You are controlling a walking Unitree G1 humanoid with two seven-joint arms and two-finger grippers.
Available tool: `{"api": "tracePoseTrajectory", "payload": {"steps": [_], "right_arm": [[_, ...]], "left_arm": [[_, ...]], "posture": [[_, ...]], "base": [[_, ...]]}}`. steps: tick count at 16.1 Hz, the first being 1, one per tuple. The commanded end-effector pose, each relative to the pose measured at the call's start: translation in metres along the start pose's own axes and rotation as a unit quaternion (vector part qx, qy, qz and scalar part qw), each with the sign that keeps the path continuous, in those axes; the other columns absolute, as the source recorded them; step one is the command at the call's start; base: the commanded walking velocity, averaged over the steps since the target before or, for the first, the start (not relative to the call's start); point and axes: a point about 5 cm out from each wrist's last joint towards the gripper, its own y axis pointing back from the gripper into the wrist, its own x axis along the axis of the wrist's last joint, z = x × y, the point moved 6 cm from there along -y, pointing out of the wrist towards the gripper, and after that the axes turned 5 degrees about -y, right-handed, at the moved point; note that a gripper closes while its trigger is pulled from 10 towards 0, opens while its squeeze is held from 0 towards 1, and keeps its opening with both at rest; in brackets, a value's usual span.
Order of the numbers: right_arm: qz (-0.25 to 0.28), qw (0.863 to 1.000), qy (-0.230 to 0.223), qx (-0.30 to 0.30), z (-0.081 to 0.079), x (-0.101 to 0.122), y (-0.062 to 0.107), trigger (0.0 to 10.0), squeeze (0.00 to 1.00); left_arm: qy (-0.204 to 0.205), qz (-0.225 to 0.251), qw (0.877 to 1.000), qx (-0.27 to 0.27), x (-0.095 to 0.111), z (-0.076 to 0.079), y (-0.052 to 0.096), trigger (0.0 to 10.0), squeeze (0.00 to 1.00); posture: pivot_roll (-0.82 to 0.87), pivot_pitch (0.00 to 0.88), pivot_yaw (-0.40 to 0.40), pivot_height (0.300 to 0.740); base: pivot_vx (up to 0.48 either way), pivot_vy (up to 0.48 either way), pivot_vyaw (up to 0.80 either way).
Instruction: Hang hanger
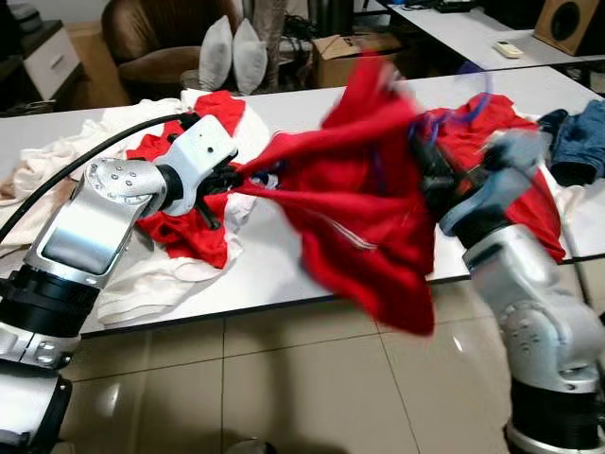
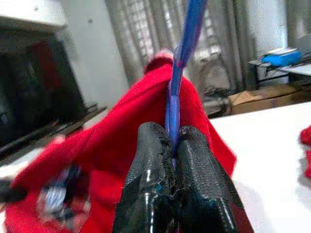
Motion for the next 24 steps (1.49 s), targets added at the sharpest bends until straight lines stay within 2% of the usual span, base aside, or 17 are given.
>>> {"api": "tracePoseTrajectory", "payload": {"steps": [1, 2, 3, 4, 5, 7, 9, 10, 12, 13, 14, 15, 16, 19, 21, 22, 24], "right_arm": [[-0.021, 1.000, 0.004, -0.003, 0.004, -0.009, 0.004, 0.0, 0.00], [-0.022, 1.000, -0.001, -0.006, 0.003, -0.013, 0.004, 0.0, 0.00], [-0.005, 1.000, -0.025, -0.005, 0.001, -0.010, 0.003, 0.0, 0.00], [0.030, 0.997, -0.065, 0.013, -0.007, 0.002, 0.000, 0.0, 0.00], [0.037, 0.997, -0.069, 0.016, -0.008, 0.004, -0.001, 0.0, 0.00], [0.045, 0.996, -0.078, 0.020, -0.008, 0.009, -0.002, 0.0, 0.00], [-0.023, 0.999, -0.036, -0.008, 0.006, -0.017, 0.001, 0.0, 0.00], [-0.068, 0.997, -0.013, -0.029, 0.017, -0.038, 0.006, 0.0, 0.00], [-0.053, 0.997, -0.058, -0.010, 0.010, -0.034, 0.007, 0.0, 0.00], [-0.052, 0.995, -0.081, 0.011, 0.004, -0.033, 0.008, 0.0, 0.00], [-0.053, 0.995, -0.087, 0.016, 0.003, -0.033, 0.009, 0.0, 0.00], [-0.046, 0.993, -0.103, 0.022, 0.001, -0.031, 0.009, 0.0, 0.00], [-0.003, 0.985, -0.172, 0.032, -0.003, -0.018, 0.006, 0.0, 0.00], [0.060, 0.961, -0.270, 0.025, 0.002, 0.001, 0.002, 0.0, 0.00], [0.076, 0.947, -0.312, 0.017, 0.005, 0.005, 0.000, 0.0, 0.00], [0.074, 0.941, -0.329, 0.016, 0.006, 0.005, -0.001, 0.0, 0.00], [0.077, 0.920, -0.383, 0.018, 0.005, 0.003, -0.003, 0.0, 0.00]], "left_arm": [[0.008, -0.011, 1.000, 0.021, -0.007, -0.009, 0.003, 0.0, 0.00], [0.012, -0.003, 1.000, 0.026, -0.004, -0.010, 0.001, 0.0, 0.00], [0.009, 0.000, 1.000, 0.020, -0.003, -0.008, 0.001, 0.0, 0.00], [0.008, 0.005, 1.000, 0.011, -0.001, -0.004, 0.000, 0.0, 0.00], [0.007, 0.007, 1.000, 0.011, -0.001, -0.004, 0.000, 0.0, 0.00], [0.010, 0.042, 0.999, 0.032, 0.012, -0.012, -0.001, 0.0, 0.00], [0.043, 0.104, 0.992, 0.050, 0.037, -0.023, 0.003, 0.0, 0.00], [0.080, 0.168, 0.981, 0.052, 0.062, -0.031, 0.009, 0.0, 0.00], [0.099, 0.210, 0.969, 0.085, 0.077, -0.048, 0.018, 0.0, 0.00], [0.113, 0.261, 0.954, 0.099, 0.093, -0.056, 0.025, 0.0, 0.00], [0.120, 0.273, 0.950, 0.093, 0.097, -0.055, 0.027, 0.0, 0.00], [0.125, 0.279, 0.949, 0.077, 0.100, -0.051, 0.027, 0.0, 0.00], [0.119, 0.271, 0.955, 0.025, 0.100, -0.031, 0.022, 0.0, 0.00], [0.111, 0.260, 0.957, -0.062, 0.099, 0.005, 0.017, 0.0, 0.00], [0.109, 0.263, 0.954, -0.097, 0.102, 0.018, 0.019, 0.0, 0.00], [0.121, 0.278, 0.947, -0.108, 0.109, 0.021, 0.021, 0.0, 0.00], [0.141, 0.308, 0.933, -0.118, 0.122, 0.021, 0.029, 0.0, 0.00]], "posture": [[-0.07, 0.000, 0.089, 0.740], [-0.07, 0.000, 0.089, 0.740], [-0.07, 0.000, 0.090, 0.740], [-0.07, 0.000, 0.092, 0.740], [-0.07, 0.000, 0.092, 0.740], [-0.07, 0.000, 0.094, 0.740], [-0.07, 0.000, 0.098, 0.740], [-0.07, 0.000, 0.098, 0.740], [-0.07, 0.000, 0.103, 0.740], [-0.07, 0.000, 0.103, 0.740], [-0.07, 0.000, 0.103, 0.740], [-0.07, 0.000, 0.103, 0.740], [-0.07, 0.000, 0.103, 0.740], [-0.07, 0.000, 0.096, 0.740], [-0.07, 0.000, 0.091, 0.740], [-0.07, 0.000, 0.087, 0.740], [-0.07, 0.000, 0.081, 0.740]], "base": [[0.000, 0.000, 0.00], [0.000, 0.000, 0.00], [0.000, 0.000, 0.00], [0.000, 0.000, 0.00], [0.000, 0.000, 0.00], [0.000, 0.000, 0.00], [0.000, 0.000, 0.00], [0.000, 0.000, 0.00], [0.000, 0.000, 0.00], [0.000, 0.000, 0.00], [0.000, 0.000, 0.00], [0.000, 0.000, 0.00], [0.000, 0.000, 0.00], [0.000, 0.000, 0.00], [0.000, 0.000, 0.00], [0.000, 0.000, 0.00], [0.000, 0.000, 0.00]]}}
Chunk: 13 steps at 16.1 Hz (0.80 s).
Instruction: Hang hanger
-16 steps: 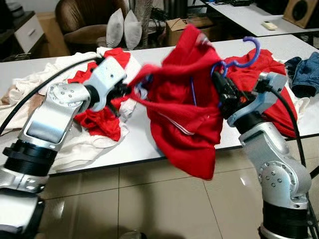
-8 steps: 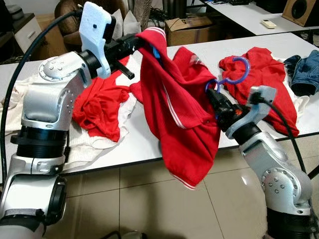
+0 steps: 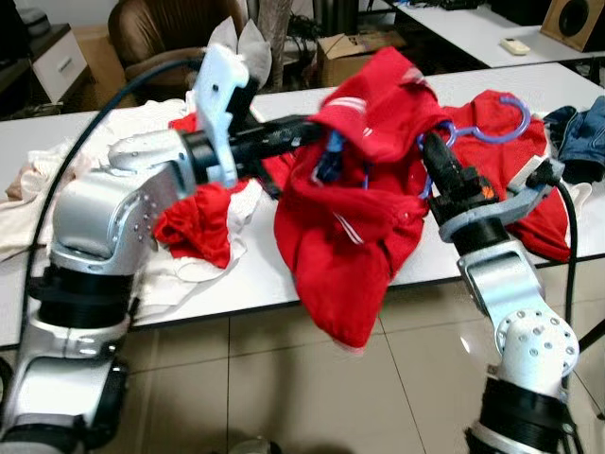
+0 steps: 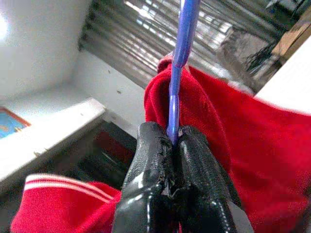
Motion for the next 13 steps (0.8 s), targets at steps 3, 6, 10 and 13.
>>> {"api": "tracePoseTrajectory", "payload": {"steps": [3, 6, 10, 13], "right_arm": [[-0.096, 0.994, 0.048, -0.006, 0.004, -0.028, 0.004, 0.0, 0.00], [-0.131, 0.991, 0.036, 0.002, 0.001, -0.040, 0.009, 0.0, 0.00], [-0.142, 0.989, 0.033, 0.024, -0.008, -0.037, 0.011, 0.0, 0.00], [-0.148, 0.988, 0.032, 0.042, -0.016, -0.035, 0.011, 0.0, 0.00]], "left_arm": [[-0.010, 0.102, 0.984, 0.145, 0.049, -0.052, 0.012, 0.0, 0.00], [-0.016, 0.093, 0.963, 0.252, 0.048, -0.089, 0.028, 0.0, 0.00], [-0.029, -0.021, 0.955, 0.293, -0.013, -0.097, 0.036, 4.9, 0.00], [0.021, -0.110, 0.942, 0.316, -0.078, -0.102, 0.061, 10.0, 1.00]], "posture": [[-0.06, 0.000, 0.072, 0.740], [-0.06, 0.000, 0.072, 0.740], [-0.06, 0.000, 0.064, 0.740], [-0.06, 0.000, 0.069, 0.740]], "base": [[0.000, 0.000, 0.00], [0.000, 0.000, 0.00], [0.000, 0.000, 0.00], [0.000, 0.000, 0.00]]}}
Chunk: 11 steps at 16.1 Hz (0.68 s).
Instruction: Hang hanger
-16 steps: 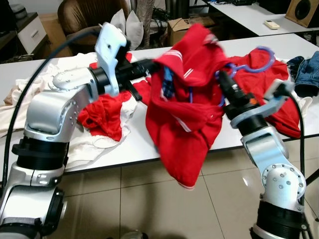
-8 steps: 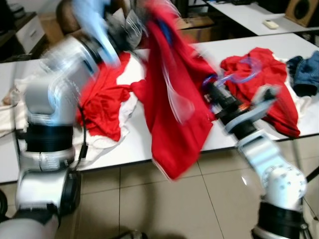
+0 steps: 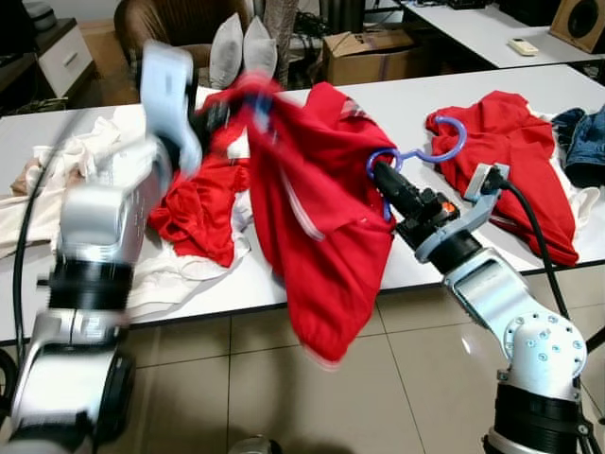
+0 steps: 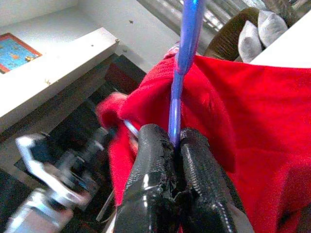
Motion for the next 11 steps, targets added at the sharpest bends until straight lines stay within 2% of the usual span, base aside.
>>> {"api": "tracePoseTrajectory", "payload": {"steps": [1, 4, 5, 6, 7, 8, 9, 10, 11], "right_arm": [[0.008, 1.000, 0.009, 0.026, -0.014, 0.007, 0.002, 0.0, 0.00], [0.039, 0.999, 0.031, -0.005, -0.004, 0.021, 0.006, 0.0, 0.00], [0.047, 0.998, 0.043, -0.016, -0.001, 0.027, 0.008, 0.0, 0.00], [0.048, 0.998, 0.048, -0.019, 0.000, 0.028, 0.009, 0.0, 0.00], [0.045, 0.994, 0.090, -0.032, 0.002, 0.031, 0.013, 0.0, 0.00], [0.049, 0.993, 0.106, -0.032, 0.000, 0.034, 0.020, 0.0, 0.00], [0.047, 0.991, 0.118, -0.032, -0.002, 0.035, 0.026, 0.0, 0.00], [0.029, 0.991, 0.130, -0.025, -0.004, 0.031, 0.031, 0.2, 0.00], [0.020, 0.990, 0.137, -0.022, -0.004, 0.029, 0.033, 0.2, 0.00]], "left_arm": [[-0.008, -0.023, 1.000, 0.004, -0.009, -0.006, 0.004, 10.0, 1.00], [-0.003, -0.089, 0.994, -0.056, -0.051, 0.007, 0.029, 10.0, 1.00], [-0.005, -0.111, 0.992, -0.060, -0.068, 0.007, 0.041, 10.0, 1.00], [-0.006, -0.116, 0.992, -0.059, -0.072, 0.007, 0.044, 10.0, 1.00], [-0.002, -0.127, 0.991, -0.052, -0.082, 0.004, 0.055, 10.0, 1.00], [0.016, -0.130, 0.990, -0.049, -0.088, 0.006, 0.065, 10.0, 1.00], [0.017, -0.113, 0.993, -0.035, -0.087, 0.006, 0.069, 10.0, 1.00], [0.023, -0.060, 0.998, -0.023, -0.076, 0.013, 0.068, 10.0, 1.00], [0.039, -0.032, 0.999, -0.016, -0.068, 0.019, 0.067, 10.0, 1.00]], "posture": [[-0.06, 0.000, 0.069, 0.740], [-0.06, 0.000, 0.077, 0.740], [-0.06, 0.000, 0.077, 0.740], [-0.06, 0.000, 0.077, 0.740], [-0.06, 0.000, 0.071, 0.740], [-0.06, 0.000, 0.065, 0.740], [-0.06, 0.000, 0.058, 0.740], [-0.06, 0.000, 0.055, 0.740], [-0.06, 0.000, 0.054, 0.740]], "base": [[0.000, 0.000, 0.00], [0.000, 0.000, 0.00], [0.000, 0.000, 0.00], [0.000, 0.000, 0.00], [0.000, 0.000, 0.00], [0.000, 0.000, 0.00], [0.000, 0.000, 0.00], [0.000, 0.000, 0.00], [0.000, 0.000, 0.00]]}}
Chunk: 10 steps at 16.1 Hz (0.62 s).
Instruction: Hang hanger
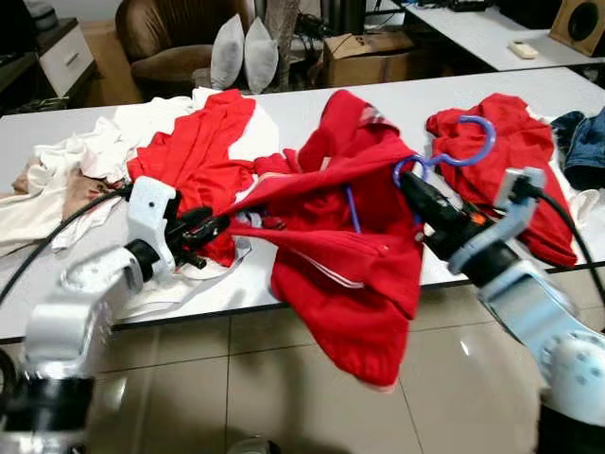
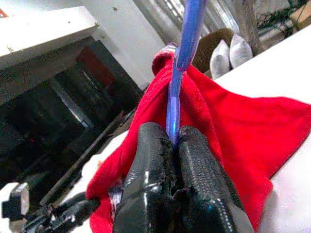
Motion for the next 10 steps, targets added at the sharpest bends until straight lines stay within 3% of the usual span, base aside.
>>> {"api": "tracePoseTrajectory", "payload": {"steps": [1, 2, 3, 4, 6, 7, 8, 9, 10], "right_arm": [[0.018, 1.000, 0.015, 0.014, -0.007, 0.011, 0.004, 0.0, 0.00], [0.015, 1.000, 0.020, 0.008, -0.004, 0.011, 0.005, 0.0, 0.00], [0.012, 0.999, 0.034, -0.005, 0.000, 0.011, 0.005, 0.0, 0.00], [0.013, 0.999, 0.040, -0.015, 0.002, 0.011, 0.004, 0.0, 0.00], [0.012, 0.998, 0.059, -0.022, 0.002, 0.009, 0.001, 0.0, 0.00], [0.019, 0.997, 0.066, -0.028, 0.000, 0.008, -0.007, 0.0, 0.00], [0.022, 0.997, 0.065, -0.029, -0.001, 0.008, -0.009, 0.0, 0.00], [0.032, 0.997, 0.063, -0.032, -0.003, 0.010, -0.011, 0.0, 0.00], [0.038, 0.997, 0.063, -0.034, -0.006, 0.012, -0.013, 0.0, 0.00]], "left_arm": [[0.002, 0.021, 0.999, 0.027, 0.009, -0.008, 0.006, 10.0, 0.80], [0.008, 0.050, 0.998, 0.023, 0.019, 0.000, 0.005, 10.0, 0.00], [0.059, 0.102, 0.992, -0.036, 0.038, 0.023, 0.005, 10.0, 0.02], [0.117, 0.134, 0.977, -0.117, 0.053, 0.047, 0.009, 10.0, 1.00], [0.120, 0.144, 0.970, -0.151, 0.062, 0.057, 0.009, 10.0, 1.00], [0.131, 0.161, 0.959, -0.193, 0.078, 0.066, 0.006, 10.0, 1.00], [0.134, 0.167, 0.956, -0.202, 0.082, 0.068, 0.006, 10.0, 1.00], [0.137, 0.197, 0.953, -0.185, 0.097, 0.061, 0.005, 10.0, 1.00], [0.137, 0.223, 0.956, -0.132, 0.109, 0.040, 0.004, 10.0, 1.00]], "posture": [[-0.06, 0.000, 0.054, 0.740], [-0.06, 0.003, 0.052, 0.740], [-0.07, 0.006, 0.051, 0.740], [-0.07, 0.007, 0.050, 0.740], [-0.06, 0.009, 0.043, 0.740], [-0.06, 0.011, 0.040, 0.740], [-0.06, 0.013, 0.040, 0.740], [-0.06, 0.013, 0.040, 0.740], [-0.06, 0.026, 0.021, 0.740]], "base": [[0.000, 0.000, 0.00], [0.000, 0.000, 0.00], [0.000, 0.000, 0.00], [0.000, 0.000, 0.00], [0.000, 0.000, 0.00], [0.000, 0.000, 0.00], [0.000, 0.000, 0.00], [0.000, 0.000, 0.00], [0.000, 0.000, 0.00]]}}
